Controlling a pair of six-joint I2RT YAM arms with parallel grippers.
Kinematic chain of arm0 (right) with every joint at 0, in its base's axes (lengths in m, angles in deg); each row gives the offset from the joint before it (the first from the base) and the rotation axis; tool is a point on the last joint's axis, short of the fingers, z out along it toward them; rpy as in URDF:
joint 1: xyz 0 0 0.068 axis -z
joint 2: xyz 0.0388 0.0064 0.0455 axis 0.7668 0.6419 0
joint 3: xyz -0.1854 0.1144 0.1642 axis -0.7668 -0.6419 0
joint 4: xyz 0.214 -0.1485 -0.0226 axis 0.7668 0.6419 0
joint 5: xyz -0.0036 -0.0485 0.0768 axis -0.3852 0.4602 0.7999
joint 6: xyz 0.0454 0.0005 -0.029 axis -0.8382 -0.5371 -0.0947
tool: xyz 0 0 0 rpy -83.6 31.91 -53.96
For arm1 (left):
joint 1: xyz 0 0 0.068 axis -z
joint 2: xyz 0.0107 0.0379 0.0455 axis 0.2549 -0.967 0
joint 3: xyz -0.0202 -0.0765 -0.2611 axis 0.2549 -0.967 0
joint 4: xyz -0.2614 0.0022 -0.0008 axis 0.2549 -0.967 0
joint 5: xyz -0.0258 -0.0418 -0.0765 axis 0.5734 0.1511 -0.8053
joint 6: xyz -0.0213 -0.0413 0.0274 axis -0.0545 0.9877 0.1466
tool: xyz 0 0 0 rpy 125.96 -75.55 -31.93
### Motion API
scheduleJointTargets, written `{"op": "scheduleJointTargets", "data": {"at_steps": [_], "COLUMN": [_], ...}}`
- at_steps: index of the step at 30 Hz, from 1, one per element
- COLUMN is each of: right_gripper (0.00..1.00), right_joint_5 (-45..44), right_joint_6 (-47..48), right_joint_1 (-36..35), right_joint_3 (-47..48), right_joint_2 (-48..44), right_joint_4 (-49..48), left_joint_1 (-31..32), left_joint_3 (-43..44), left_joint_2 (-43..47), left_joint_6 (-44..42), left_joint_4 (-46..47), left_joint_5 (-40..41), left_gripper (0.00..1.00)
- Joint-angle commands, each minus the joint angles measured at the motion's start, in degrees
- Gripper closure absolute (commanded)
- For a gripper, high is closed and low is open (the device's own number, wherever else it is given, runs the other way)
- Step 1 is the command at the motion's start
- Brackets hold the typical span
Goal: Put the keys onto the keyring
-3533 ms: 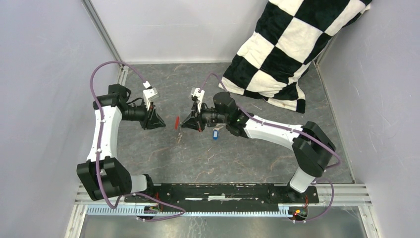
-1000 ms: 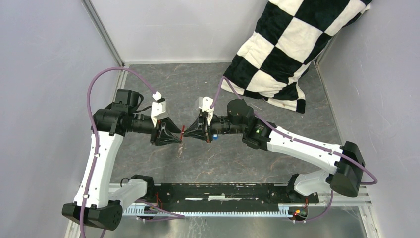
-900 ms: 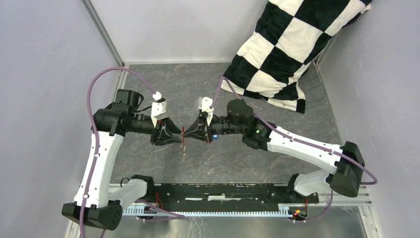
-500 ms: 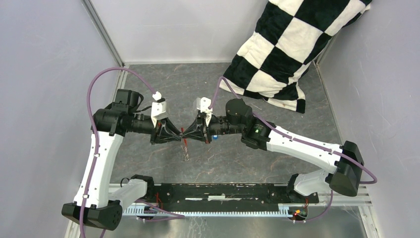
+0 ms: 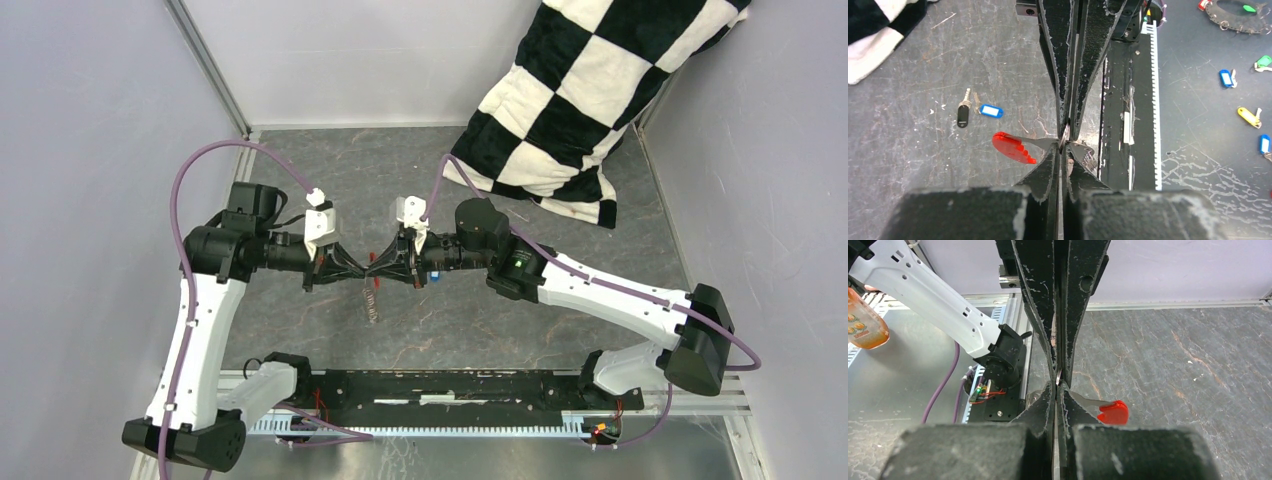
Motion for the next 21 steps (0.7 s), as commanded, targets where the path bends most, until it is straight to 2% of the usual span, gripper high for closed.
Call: {"op": "scheduleJointTargets", "data": {"at_steps": [1,3,6,9,16,21], "right_gripper": [1.0,1.0,0.75,0.58,0.44,0.43], "right_joint_5": [2.02,2.28,1.53,0.05,-0.98,-1.41], "right_joint_6": [0.57,0.74,1.61,4.1,9.86,7.61], "right_joint_1": [-1.16,-1.17,-1.23,-1.12,-1.05,-1.12], "right_joint_3": [2.29,1.7,1.28,-0.75,-13.22,-20.0], "right_joint_2": [-0.57,-1.52,-3.44,-6.41,-17.56,-21.81], "right_joint_4": [-0.35,-0.71,-0.37,-0.91,-9.56,-16.8], "left_joint_1": [0.12,0.15,0.3,0.36,0.36,0.33], "left_joint_3": [-0.09,-0.87,-2.56,-4.89,-8.02,-8.75], "left_joint_2": [2.37,3.46,5.17,7.71,11.12,11.98], "left_joint_6": [1.08,-0.73,-4.24,-8.59,-11.29,-1.1], "left_joint_4": [6.36,6.36,6.35,6.36,6.47,13.74], "left_joint_5": [-0.73,-0.77,-0.79,-1.65,-9.82,-17.02], "left_gripper": [0.98,0.98,0.98,0.98,0.98,0.98]}}
